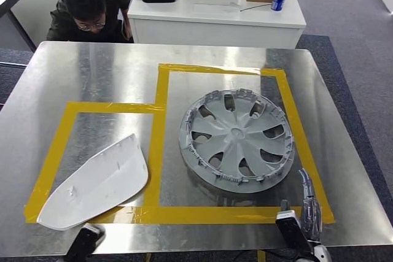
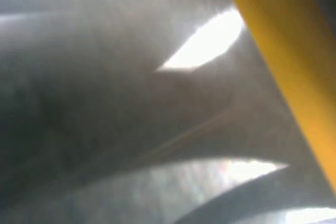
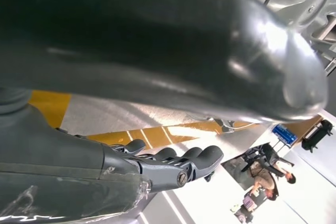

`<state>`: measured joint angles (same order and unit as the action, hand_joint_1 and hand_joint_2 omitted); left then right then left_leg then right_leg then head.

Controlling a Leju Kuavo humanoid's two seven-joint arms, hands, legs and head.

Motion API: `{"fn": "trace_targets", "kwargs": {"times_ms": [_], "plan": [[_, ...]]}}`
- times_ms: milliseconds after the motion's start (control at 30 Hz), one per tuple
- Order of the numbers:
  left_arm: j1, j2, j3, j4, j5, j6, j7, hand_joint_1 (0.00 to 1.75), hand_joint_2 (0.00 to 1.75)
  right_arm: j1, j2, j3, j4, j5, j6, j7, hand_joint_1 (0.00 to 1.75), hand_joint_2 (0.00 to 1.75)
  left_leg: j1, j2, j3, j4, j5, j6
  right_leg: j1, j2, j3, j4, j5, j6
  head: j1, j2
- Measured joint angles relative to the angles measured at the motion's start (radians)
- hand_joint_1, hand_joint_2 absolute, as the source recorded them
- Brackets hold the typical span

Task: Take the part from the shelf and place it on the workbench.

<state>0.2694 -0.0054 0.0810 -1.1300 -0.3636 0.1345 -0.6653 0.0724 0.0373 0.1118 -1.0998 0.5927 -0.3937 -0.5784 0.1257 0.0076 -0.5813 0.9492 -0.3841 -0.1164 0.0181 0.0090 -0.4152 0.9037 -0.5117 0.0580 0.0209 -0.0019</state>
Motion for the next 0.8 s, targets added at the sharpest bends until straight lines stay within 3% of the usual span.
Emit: {"fn": "trace_targets", "kwargs": {"times_ms": [800], "plan": [[0.021,-0.01,0.017,-0.029,0.065,-0.004,-0.003,0.0,0.0,0.008,0.01,0.0,-0.014,-0.001,0.004,0.009,0.0,0.0,0.006,0.003,-0.001,0.0,-0.001,-0.002,0.006,0.002,-0.002,0.0,0.0,0.0,0.0,0.0]]}}
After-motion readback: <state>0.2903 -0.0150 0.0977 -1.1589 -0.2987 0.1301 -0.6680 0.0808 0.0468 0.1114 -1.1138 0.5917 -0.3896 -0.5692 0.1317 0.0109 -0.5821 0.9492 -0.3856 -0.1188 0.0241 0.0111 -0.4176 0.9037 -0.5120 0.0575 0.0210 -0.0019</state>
